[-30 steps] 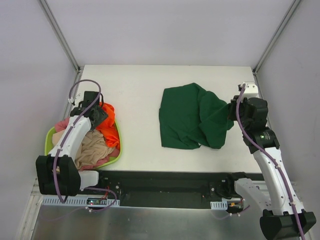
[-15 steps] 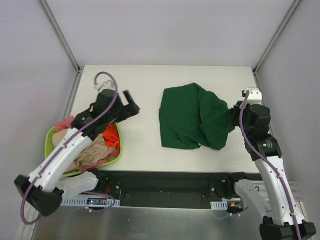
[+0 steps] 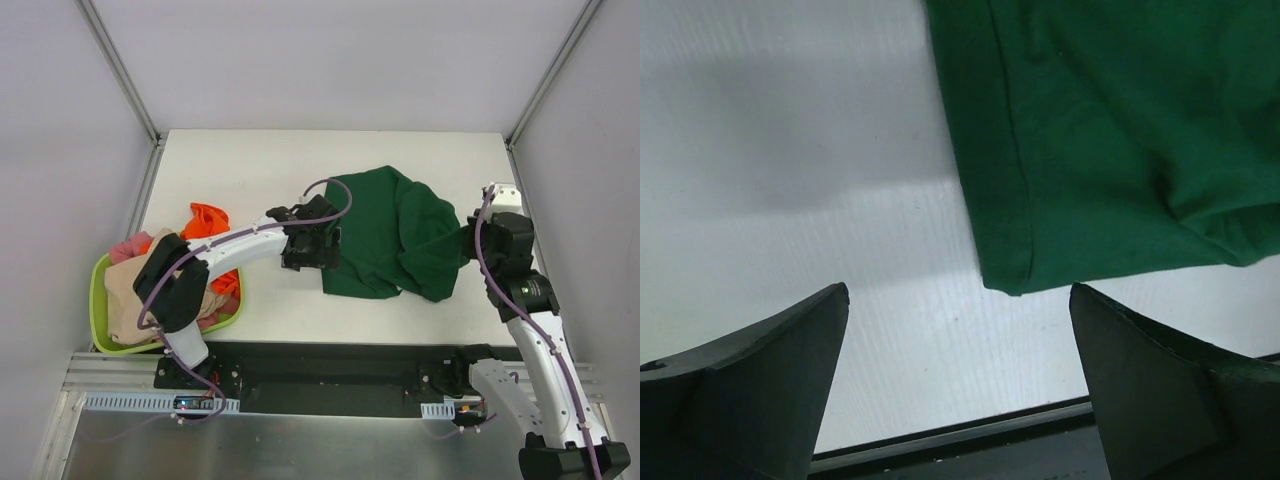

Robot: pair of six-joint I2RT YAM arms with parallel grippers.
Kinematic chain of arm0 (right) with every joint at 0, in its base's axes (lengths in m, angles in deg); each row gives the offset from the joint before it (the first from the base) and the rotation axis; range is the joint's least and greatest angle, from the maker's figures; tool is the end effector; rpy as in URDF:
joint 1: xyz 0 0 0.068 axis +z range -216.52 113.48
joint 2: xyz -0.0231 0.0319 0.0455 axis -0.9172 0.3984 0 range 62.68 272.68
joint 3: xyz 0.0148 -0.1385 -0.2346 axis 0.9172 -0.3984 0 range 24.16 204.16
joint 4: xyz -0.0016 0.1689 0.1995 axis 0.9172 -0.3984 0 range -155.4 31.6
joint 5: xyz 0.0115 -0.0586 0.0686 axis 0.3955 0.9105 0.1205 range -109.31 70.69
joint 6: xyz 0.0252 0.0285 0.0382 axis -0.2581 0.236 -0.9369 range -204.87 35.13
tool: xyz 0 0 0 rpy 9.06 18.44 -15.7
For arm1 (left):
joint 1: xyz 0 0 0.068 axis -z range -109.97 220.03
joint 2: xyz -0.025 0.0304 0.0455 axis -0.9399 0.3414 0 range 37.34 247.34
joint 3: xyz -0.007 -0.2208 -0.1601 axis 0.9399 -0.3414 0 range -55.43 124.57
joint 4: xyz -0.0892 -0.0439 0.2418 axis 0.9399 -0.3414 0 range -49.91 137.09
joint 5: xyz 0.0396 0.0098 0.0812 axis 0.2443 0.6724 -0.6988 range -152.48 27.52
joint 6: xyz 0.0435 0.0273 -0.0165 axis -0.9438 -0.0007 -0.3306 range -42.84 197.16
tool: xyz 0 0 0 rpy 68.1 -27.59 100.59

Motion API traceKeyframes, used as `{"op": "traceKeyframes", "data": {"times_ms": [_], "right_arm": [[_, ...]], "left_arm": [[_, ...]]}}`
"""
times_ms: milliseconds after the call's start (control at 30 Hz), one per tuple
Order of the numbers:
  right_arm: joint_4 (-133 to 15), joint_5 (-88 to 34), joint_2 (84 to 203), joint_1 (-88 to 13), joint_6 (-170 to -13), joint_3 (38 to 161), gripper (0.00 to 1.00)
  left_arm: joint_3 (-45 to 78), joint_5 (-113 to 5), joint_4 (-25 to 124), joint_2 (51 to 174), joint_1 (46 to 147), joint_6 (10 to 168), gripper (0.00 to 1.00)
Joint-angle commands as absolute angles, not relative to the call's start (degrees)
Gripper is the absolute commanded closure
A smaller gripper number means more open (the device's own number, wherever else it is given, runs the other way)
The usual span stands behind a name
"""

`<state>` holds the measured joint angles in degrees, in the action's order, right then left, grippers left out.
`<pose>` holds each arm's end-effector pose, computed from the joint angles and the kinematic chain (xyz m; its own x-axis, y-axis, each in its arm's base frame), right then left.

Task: Fold and stack the t-shirts
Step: Flatten out the tshirt

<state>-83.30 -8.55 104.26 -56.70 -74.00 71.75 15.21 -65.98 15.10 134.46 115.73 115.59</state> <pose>0.1617 0.0213 0.3388 -0.3146 -0.2425 -0.9177 -0.0537 0.9698 -0.2379 0.2503 -0.2532 0.2265 -0.8966 0.0301 -0.4419 0.1718 0.9432 -0.2843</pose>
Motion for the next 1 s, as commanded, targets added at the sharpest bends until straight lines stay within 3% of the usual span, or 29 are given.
{"op": "traceKeyframes", "data": {"times_ms": [0, 167, 300, 400, 433, 467, 600, 833, 967], "right_arm": [[-82.39, -6.66, 105.13, -57.03, -75.03, 71.01, 1.0], [-82.22, -6.39, 106.1, -57.03, -75.2, 70.3, 1.0], [-81.42, -5.96, 106.36, -57.03, -75.12, 69.51, 1.0], [-80.29, -4.12, 106.63, -57.12, -75.29, 69.16, 0.99], [-79.76, -3.76, 106.8, -57.12, -75.55, 69.07, 0.99], [-79.23, -3.76, 107.15, -57.12, -75.73, 69.25, 0.99], [-79.4, -4.29, 108.29, -57.12, -75.56, 73.01, 0.99], [-85.9, 0.62, 107.86, -57.2, -75.56, 87.25, 1.0], [-88.98, 4.06, 105.14, -57.2, -75.64, 95.41, 1.0]], "left_arm": [[17.7, -63.27, 16.33, 139.01, 116.26, 117.23, 0.1], [17.44, -59.49, 17.91, 143.15, 116.35, 119.25, 0.17], [17.79, -58.43, 18.88, 145.26, 117.23, 120.22, 0.32], [19.19, -55.29, 20.54, 147.63, 117.5, 121.28, 0.62], [19.63, -53.53, 21.94, 148.51, 117.76, 121.45, 0.77], [20.24, -52.21, 22.74, 149.04, 118.11, 121.71, 1.0], [20.95, -54.29, 22.92, 144.24, 118.29, 119.79, 1.0], [23.23, -60.79, 22.92, 118.94, 115.83, 109.95, 1.0], [27.27, -72.37, 22.92, 107.24, 115.39, 104.77, 1.0]]}}
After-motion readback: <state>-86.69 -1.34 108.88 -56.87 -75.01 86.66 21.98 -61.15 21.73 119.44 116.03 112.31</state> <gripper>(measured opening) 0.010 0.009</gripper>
